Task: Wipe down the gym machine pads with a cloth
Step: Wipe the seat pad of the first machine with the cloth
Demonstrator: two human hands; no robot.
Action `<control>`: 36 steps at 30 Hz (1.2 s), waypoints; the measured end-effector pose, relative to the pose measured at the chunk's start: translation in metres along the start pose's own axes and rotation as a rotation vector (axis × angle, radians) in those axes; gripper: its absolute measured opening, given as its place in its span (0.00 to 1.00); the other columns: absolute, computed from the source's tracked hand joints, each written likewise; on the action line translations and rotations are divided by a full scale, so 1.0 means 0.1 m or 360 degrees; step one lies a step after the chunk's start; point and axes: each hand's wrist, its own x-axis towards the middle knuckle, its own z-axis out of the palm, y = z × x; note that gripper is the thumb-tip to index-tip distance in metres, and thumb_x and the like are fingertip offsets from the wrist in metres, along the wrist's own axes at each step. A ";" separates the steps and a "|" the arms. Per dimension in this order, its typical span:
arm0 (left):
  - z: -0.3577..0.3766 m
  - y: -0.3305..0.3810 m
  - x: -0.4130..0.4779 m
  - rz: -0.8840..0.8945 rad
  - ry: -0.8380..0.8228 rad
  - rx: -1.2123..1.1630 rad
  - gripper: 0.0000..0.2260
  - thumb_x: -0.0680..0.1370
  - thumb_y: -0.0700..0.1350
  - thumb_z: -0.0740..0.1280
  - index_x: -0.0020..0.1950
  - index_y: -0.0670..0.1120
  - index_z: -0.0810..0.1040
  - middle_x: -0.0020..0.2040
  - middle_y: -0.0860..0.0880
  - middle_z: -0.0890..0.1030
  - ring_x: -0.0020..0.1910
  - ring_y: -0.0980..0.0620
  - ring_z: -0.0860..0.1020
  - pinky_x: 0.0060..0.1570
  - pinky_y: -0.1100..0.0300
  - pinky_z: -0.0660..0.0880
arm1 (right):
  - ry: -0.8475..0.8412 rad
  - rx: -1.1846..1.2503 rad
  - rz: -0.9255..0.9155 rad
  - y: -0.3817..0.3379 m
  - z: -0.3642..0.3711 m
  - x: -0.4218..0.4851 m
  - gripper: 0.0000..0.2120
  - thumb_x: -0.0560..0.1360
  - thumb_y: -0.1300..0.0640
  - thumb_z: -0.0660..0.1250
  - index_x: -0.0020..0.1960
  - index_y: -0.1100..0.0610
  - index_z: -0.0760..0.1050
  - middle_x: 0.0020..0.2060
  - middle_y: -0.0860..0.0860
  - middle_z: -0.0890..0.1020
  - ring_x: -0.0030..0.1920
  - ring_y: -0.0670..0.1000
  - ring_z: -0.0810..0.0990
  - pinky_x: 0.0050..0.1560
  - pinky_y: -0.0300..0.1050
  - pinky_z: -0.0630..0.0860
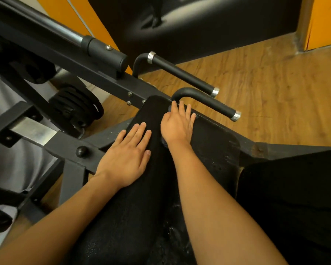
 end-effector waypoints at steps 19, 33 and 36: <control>0.03 0.04 -0.01 -0.0053 0.0123 -0.0071 0.28 0.84 0.57 0.44 0.83 0.50 0.52 0.83 0.47 0.50 0.82 0.50 0.47 0.78 0.51 0.43 | 0.0012 0.0064 0.0066 -0.03 0.09 -0.46 0.28 0.86 0.45 0.50 0.83 0.45 0.47 0.83 0.51 0.47 0.82 0.55 0.40 0.81 0.56 0.39; 0.01 0.05 0.01 -0.0070 0.0105 -0.0054 0.27 0.86 0.56 0.47 0.84 0.51 0.49 0.84 0.47 0.47 0.82 0.50 0.45 0.77 0.52 0.40 | -0.0079 0.0004 0.0010 0.09 0.03 -0.13 0.29 0.85 0.39 0.49 0.83 0.43 0.49 0.84 0.52 0.49 0.83 0.56 0.44 0.81 0.57 0.42; 0.02 0.04 0.00 -0.0067 0.0123 -0.0055 0.27 0.86 0.56 0.47 0.84 0.50 0.50 0.84 0.47 0.48 0.82 0.50 0.46 0.78 0.51 0.42 | -0.0099 -0.0018 0.0018 0.10 0.05 -0.33 0.30 0.84 0.38 0.50 0.83 0.43 0.47 0.84 0.52 0.48 0.83 0.56 0.43 0.81 0.57 0.41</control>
